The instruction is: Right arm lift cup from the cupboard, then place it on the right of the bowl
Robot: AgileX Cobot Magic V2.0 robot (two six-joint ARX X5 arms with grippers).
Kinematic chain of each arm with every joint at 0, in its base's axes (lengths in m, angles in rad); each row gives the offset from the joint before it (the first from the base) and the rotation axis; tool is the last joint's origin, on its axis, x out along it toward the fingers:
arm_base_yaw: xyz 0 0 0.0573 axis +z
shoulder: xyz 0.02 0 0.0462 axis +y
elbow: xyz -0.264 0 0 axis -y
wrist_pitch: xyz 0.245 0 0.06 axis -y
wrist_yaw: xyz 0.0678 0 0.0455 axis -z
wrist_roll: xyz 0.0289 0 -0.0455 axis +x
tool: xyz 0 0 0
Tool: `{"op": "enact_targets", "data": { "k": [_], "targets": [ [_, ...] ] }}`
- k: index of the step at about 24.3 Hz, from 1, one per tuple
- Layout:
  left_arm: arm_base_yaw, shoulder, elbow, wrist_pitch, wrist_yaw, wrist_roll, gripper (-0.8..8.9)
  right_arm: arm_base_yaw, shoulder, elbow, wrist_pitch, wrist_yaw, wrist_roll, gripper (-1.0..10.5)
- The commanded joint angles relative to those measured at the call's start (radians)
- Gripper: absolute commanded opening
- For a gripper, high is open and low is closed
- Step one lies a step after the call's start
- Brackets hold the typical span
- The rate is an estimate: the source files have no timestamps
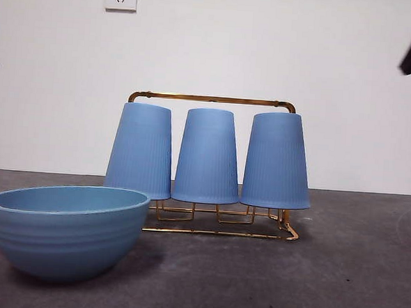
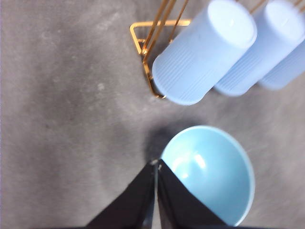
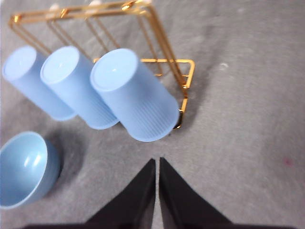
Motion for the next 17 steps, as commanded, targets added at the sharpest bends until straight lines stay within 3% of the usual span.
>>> {"op": "enact_targets", "data": {
  "k": [1,6,8,9,11,13,17],
  "targets": [
    [-0.056,0.038,0.048,-0.013,-0.044,0.076,0.12,0.076,0.074,0.058,0.000,0.031,-0.061,0.1],
    [-0.155,0.072,0.084,-0.061,-0.152,0.162,0.11,0.209,0.201,0.148,-0.093,0.207,-0.121,0.1],
    [-0.171,0.072,0.084,-0.066,-0.172,0.180,0.26,0.241,0.228,0.167,-0.121,0.238,-0.144,0.1],
    [-0.177,0.071,0.084,-0.066,-0.172,0.201,1.16,0.251,0.232,0.171,-0.122,0.234,-0.151,0.4],
    [-0.183,0.070,0.084,-0.066,-0.172,0.237,3.33,0.265,0.232,0.172,-0.125,0.234,-0.154,2.7],
    [-0.186,0.070,0.084,-0.068,-0.172,0.240,3.44,0.269,0.232,0.172,-0.142,0.234,-0.154,4.1],
    [-0.186,0.070,0.084,-0.067,-0.172,0.239,3.44,0.270,0.238,0.200,-0.173,0.234,-0.147,4.1]
  ]
}}
